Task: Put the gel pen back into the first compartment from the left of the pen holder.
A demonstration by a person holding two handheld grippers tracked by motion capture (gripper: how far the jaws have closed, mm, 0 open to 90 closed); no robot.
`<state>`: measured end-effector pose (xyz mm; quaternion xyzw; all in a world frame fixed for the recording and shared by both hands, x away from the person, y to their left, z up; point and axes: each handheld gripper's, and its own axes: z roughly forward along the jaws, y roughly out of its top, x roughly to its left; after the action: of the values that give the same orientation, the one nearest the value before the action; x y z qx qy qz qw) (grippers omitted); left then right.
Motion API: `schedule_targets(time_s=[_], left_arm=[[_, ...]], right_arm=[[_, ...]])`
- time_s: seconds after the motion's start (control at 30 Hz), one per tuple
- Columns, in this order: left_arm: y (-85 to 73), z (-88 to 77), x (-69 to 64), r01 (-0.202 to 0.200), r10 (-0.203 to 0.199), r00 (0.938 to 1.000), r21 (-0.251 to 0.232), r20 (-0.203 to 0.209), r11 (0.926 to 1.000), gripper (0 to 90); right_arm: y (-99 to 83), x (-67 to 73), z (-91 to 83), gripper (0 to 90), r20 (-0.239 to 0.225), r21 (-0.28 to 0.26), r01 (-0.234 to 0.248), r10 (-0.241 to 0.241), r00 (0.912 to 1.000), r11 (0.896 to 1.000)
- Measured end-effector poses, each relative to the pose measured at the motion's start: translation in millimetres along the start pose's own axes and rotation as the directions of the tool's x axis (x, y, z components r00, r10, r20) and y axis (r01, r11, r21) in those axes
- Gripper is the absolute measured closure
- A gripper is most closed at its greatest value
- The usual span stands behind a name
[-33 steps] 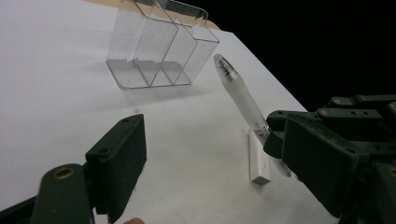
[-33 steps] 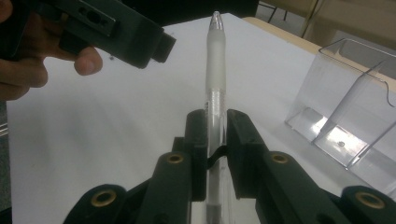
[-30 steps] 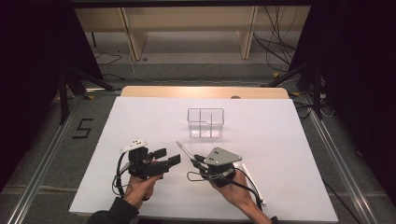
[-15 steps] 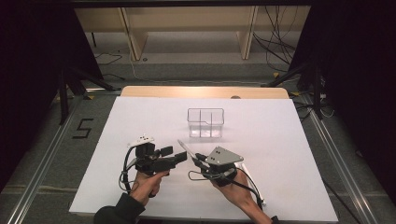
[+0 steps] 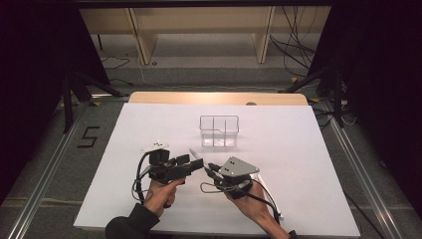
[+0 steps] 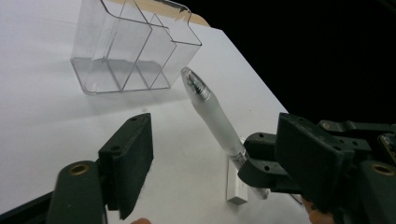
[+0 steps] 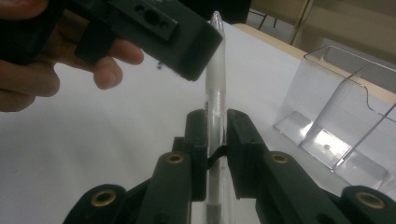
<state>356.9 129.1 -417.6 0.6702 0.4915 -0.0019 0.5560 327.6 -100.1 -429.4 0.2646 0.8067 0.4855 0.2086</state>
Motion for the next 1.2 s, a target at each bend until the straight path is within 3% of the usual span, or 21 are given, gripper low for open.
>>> schedule_targets(time_s=[0.2,0.43,1.2], left_arm=[[1.6,1.2,0.9,0.024,-0.024,0.9997,-0.017,0.008,0.9996,41.6],[0.7,3.7,5.0,0.07,-0.068,0.9966,-0.026,0.045,0.9972,52.3],[-1.3,7.1,7.5,0.105,-0.102,0.9891,-0.025,0.106,0.9941,70.2]], right_arm=[[-0.4,2.3,1.2,79.8,-0.005,-0.003,0.004,-0.004,1.0,1.0],[0.2,3.4,0.3,79.8,-0.002,-0.011,0.006,-0.006,1.0,1.0],[0.3,3.1,0.9,79.8,0.005,-0.019,0.011,-0.011,0.9999,1.0]])
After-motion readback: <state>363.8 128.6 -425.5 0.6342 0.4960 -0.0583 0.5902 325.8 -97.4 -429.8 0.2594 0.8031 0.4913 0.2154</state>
